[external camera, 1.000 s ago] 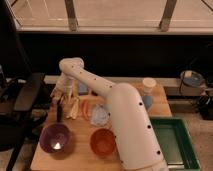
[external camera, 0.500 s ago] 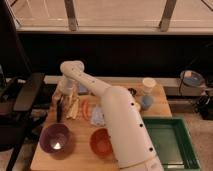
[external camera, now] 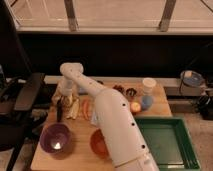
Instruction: Place brush in red bowl
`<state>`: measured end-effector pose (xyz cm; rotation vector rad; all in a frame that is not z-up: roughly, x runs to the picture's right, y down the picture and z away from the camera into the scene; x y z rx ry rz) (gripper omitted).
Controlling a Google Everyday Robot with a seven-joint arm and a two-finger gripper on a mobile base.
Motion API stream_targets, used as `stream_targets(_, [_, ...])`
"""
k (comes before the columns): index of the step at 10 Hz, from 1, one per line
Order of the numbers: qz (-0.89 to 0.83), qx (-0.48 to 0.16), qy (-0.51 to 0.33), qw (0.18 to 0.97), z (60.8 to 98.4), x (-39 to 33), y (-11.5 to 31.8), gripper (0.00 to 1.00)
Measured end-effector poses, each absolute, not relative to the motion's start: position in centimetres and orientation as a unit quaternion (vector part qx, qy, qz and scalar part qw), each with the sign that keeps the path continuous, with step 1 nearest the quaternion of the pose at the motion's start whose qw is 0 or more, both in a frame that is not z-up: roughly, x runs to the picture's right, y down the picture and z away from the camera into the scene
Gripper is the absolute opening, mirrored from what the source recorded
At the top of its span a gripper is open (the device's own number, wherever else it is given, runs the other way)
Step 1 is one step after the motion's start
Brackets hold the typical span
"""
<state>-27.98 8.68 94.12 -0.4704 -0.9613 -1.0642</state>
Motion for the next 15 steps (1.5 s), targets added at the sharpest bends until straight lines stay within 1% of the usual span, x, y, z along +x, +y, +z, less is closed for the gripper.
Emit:
stream_targets(1, [-0.485,-0.214,-0.434,0.729,94.2,-27.9,8.6,0.41])
stream_targets(4, [-0.485,-0.212,-0.436,0.728,93.9,-27.5,8.9,0.11])
stream_targets(5, [-0.480,-0.210,-0.436,0.731,93.8,-27.1,8.9,0.03])
stream_targets(6, [-0.477,-0.208,-0.436,0.734,93.8,-26.9,8.9,0.00])
stream_targets(9, [-0.470,-0.187,-0.425,0.751,92.4,-25.9,7.3,0.00])
stream_targets(13, [-0.464,-0.113,-0.409,0.777,87.3,-24.3,1.1,0.00])
stream_targets(15, [-0.459,-0.087,-0.401,0.788,84.9,-22.4,-0.7,0.00])
